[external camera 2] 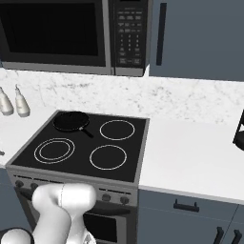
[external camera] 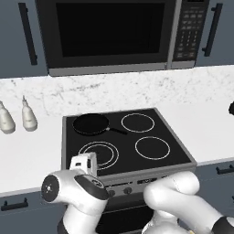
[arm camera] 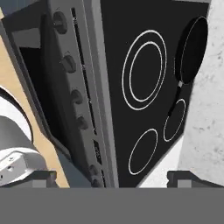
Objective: Turn off the rear left burner of the stove.
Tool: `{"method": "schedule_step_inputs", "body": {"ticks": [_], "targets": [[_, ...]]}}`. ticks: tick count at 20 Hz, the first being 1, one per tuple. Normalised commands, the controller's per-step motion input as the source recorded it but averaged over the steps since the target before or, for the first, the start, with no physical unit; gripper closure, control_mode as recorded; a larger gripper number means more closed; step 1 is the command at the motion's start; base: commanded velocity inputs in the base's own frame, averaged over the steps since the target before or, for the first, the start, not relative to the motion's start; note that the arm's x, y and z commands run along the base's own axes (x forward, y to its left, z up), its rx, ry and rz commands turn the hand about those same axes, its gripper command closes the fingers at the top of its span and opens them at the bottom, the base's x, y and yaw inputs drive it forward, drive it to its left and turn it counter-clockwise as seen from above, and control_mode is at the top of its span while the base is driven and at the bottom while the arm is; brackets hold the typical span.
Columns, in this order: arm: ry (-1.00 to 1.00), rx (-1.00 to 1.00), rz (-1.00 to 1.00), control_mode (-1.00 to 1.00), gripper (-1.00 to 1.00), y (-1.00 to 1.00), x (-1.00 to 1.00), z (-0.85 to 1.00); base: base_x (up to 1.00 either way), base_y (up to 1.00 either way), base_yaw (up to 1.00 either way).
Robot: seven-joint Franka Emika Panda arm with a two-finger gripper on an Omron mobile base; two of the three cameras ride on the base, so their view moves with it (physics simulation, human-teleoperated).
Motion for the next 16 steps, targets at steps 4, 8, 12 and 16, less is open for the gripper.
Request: {"method": "schedule_step_inputs", "body": {"ticks": [4, 8, 12, 16], "targets": [[0.00, -0.39, 0.46, -1.00, -1.00, 0.14, -0.03, -0.54, 0.00, 0.00, 0.00], [-0.06, -0.33, 0.43, -1.00, -1.00, 0.00, 0.00, -0.43, 0.00, 0.00, 0.00], [-0.04, -0.23, 0.35, -1.00, -1.00, 0.00, 0.00, -0.50, 0.00, 0.00, 0.00], [0.00, -0.19, 0.24, -1.00, -1.00, 0.03, 0.00, -0.59, 0.00, 0.00, 0.00]]}}
